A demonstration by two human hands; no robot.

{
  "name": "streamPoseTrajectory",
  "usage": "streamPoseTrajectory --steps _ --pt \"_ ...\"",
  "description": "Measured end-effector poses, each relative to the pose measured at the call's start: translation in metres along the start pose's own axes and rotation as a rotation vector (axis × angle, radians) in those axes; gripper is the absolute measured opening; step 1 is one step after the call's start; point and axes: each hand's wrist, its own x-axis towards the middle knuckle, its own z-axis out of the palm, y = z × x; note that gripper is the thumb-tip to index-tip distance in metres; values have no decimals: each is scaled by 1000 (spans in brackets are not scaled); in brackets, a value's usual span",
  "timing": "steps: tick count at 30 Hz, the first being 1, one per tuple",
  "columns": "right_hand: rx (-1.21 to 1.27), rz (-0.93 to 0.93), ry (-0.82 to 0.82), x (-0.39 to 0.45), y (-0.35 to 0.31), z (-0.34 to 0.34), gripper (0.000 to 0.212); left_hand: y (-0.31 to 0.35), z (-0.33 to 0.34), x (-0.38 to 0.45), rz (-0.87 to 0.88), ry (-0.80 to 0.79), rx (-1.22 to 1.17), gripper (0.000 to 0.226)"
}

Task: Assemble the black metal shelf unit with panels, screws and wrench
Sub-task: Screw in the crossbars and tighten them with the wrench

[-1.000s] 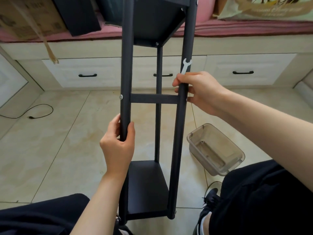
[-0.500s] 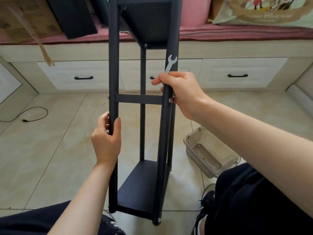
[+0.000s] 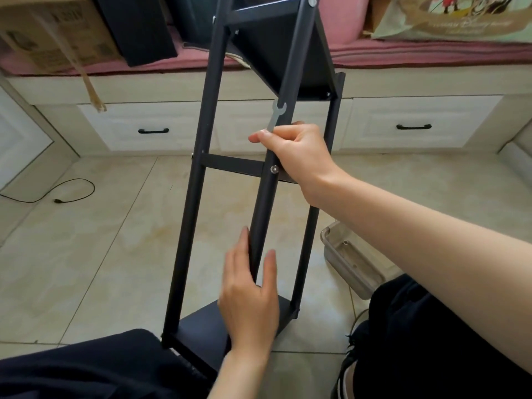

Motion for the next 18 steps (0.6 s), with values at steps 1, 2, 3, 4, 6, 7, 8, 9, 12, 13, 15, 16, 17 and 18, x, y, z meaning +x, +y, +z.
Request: streamPoseTrajectory --steps 1,2,3,4,6,7,8,9,12,13,15,16,17,18 --pt "3 3 8 -1 -1 1 18 0 2 -6 -8 -1 24 60" --pt "3 2 7 -3 -1 1 18 0 2 -9 -17 11 32 54" --pt "-1 -5 -1 -6 -2 2 17 -2 1 -9 -27 26 15 46" --pt "-2 -15 -10 -7 -2 2 17 -4 -1 -7 -35 28 -9 39" --pt "-18 -42 -30 -10 -2 1 18 -9 -4 -4 -52 11 -54 25" --pt "-32 -57 -38 -11 -3 1 19 -11 -6 -2 -51 -2 -74 22" --pt "-47 -71 -44 -11 -4 1 20 -13 -7 -1 -47 -15 -96 21" --pt "-60 -83 -46 -11 -6 2 20 -15 -7 1 -42 -27 -118 21" --pt "-104 -109 -37 -11 -10 4 23 -20 -8 5 -24 -80 -176 18" --pt "-118 -119 -30 -11 -11 5 23 -21 -9 6 -17 -104 -193 19" --pt "-139 -139 -17 -11 -13 7 23 -24 -10 6 -4 -134 -216 25" --pt "-148 -150 -17 -11 -13 9 22 -25 -11 6 0 -136 -223 29" --pt "-156 -160 -22 -11 -14 10 22 -26 -12 7 0 -128 -230 32" --pt "-163 -166 -28 -11 -14 12 23 -28 -13 7 3 -114 -233 34"
